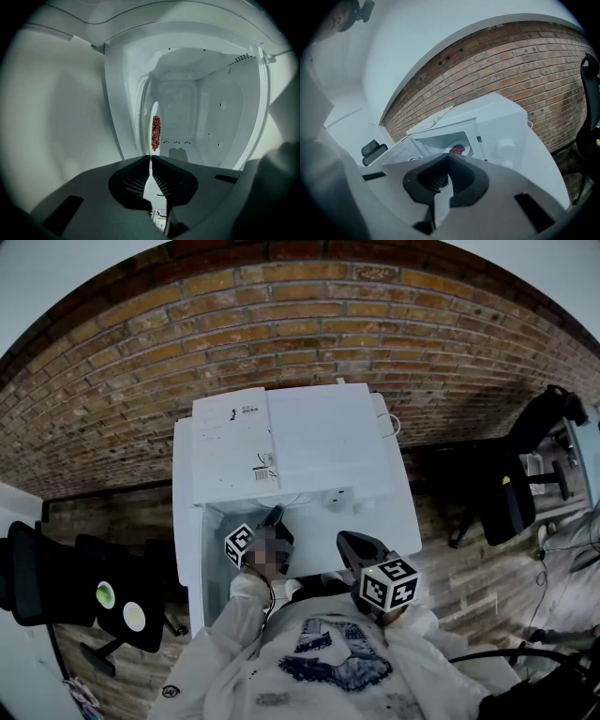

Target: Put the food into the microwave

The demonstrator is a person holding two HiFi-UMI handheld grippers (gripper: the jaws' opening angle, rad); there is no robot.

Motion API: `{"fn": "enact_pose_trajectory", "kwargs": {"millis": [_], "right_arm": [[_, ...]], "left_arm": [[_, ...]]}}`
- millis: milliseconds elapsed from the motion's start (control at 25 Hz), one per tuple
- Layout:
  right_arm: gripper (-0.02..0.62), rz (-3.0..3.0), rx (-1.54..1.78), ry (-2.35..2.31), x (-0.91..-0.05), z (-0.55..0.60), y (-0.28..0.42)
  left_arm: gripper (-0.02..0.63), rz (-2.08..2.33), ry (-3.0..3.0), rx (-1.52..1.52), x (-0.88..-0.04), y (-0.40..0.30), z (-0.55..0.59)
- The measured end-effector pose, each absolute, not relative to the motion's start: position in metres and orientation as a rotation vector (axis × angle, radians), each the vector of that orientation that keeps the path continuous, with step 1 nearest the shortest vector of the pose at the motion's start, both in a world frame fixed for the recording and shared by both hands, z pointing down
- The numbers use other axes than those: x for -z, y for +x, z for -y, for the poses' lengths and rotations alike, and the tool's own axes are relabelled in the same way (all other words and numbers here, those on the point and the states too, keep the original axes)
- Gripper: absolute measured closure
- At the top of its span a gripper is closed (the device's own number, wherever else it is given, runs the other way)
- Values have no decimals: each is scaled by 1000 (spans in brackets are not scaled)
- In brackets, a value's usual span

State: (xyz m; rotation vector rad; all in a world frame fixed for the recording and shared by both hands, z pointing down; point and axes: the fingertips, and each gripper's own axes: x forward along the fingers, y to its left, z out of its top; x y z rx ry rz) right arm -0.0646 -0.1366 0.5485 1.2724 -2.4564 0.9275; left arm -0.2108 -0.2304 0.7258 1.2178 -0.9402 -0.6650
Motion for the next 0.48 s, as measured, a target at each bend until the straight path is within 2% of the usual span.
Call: {"fn": "enact_pose_trajectory", "kwargs": {"millis": [480], "right_arm": [[581,2481,-932,1246,-548,136,-68]], "left_arm": [[581,986,1369,482,-708,-203,207]]}}
